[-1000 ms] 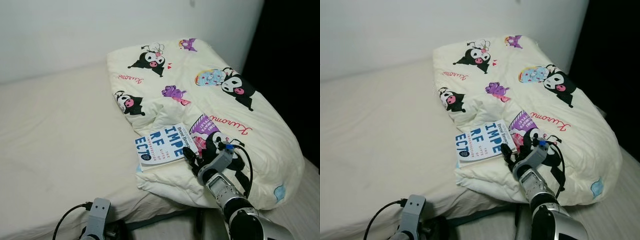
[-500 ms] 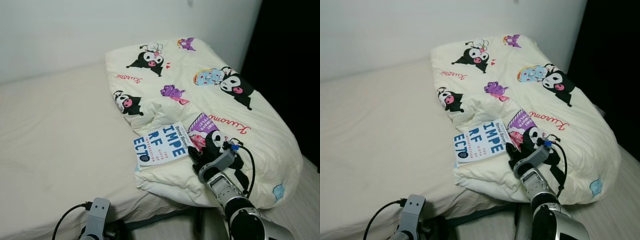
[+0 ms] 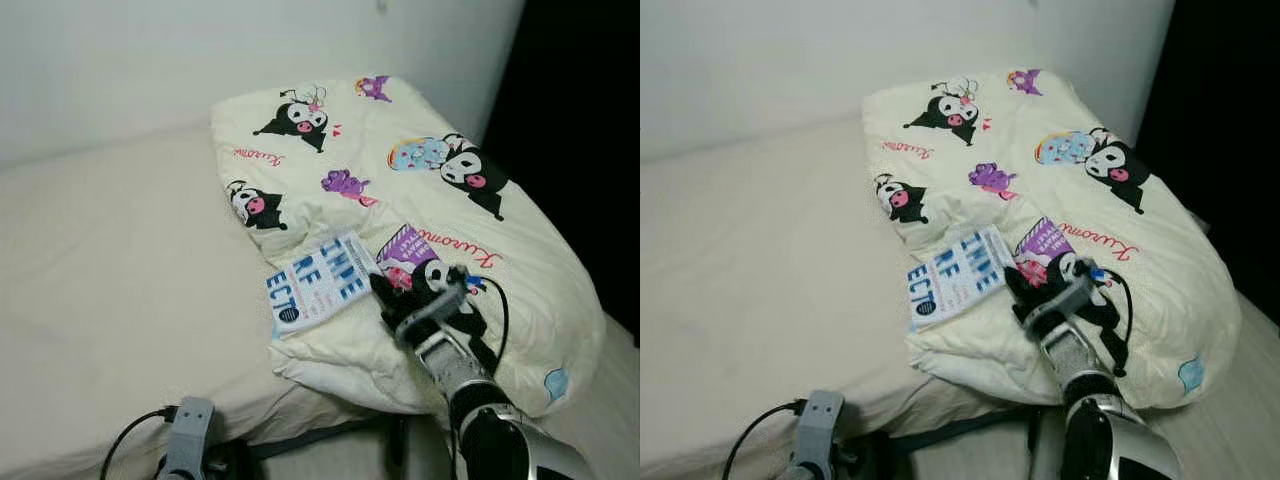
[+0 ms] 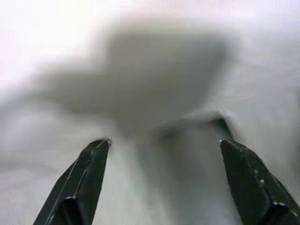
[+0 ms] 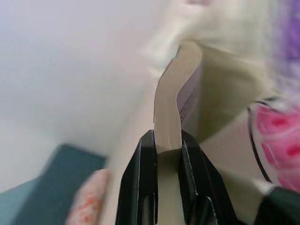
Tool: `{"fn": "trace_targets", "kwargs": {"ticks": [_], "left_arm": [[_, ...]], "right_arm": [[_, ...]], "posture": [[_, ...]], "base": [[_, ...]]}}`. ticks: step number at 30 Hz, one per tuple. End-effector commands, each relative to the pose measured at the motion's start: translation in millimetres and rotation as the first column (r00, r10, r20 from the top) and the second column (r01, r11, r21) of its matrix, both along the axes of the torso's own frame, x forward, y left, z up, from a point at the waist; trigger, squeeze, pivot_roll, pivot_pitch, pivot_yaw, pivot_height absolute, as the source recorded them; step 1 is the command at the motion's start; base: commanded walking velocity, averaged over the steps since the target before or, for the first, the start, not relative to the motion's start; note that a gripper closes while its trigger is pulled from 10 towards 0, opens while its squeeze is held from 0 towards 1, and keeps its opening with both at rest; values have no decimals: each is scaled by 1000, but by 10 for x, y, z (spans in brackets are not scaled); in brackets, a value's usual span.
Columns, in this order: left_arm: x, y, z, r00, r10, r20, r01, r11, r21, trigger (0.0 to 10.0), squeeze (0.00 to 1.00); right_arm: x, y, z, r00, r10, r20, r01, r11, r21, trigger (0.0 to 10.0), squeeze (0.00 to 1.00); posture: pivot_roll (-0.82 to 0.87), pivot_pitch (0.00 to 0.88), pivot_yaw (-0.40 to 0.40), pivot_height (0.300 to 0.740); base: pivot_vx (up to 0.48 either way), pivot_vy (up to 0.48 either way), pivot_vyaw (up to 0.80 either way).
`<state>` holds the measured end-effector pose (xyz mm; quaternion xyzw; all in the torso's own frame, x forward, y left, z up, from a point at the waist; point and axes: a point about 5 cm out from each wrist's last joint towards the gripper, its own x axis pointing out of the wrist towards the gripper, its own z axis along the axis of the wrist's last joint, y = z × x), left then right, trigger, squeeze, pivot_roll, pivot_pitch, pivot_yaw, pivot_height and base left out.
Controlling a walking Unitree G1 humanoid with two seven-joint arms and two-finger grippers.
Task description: Clean up the room
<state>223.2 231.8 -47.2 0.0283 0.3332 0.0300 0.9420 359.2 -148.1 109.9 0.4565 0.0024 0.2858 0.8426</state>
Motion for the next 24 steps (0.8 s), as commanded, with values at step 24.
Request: {"fn": "trace_targets", "kwargs": {"ticks": [24], "left_arm": [[1216,528,1899,627,209,750,77,942,-327,10000,0]], "right_arm": [[-216,408,733,841,348,414,-326,937,-125,0,0]], "posture": [[-61,72,11,550]], "base": [[0,0,0]]}}
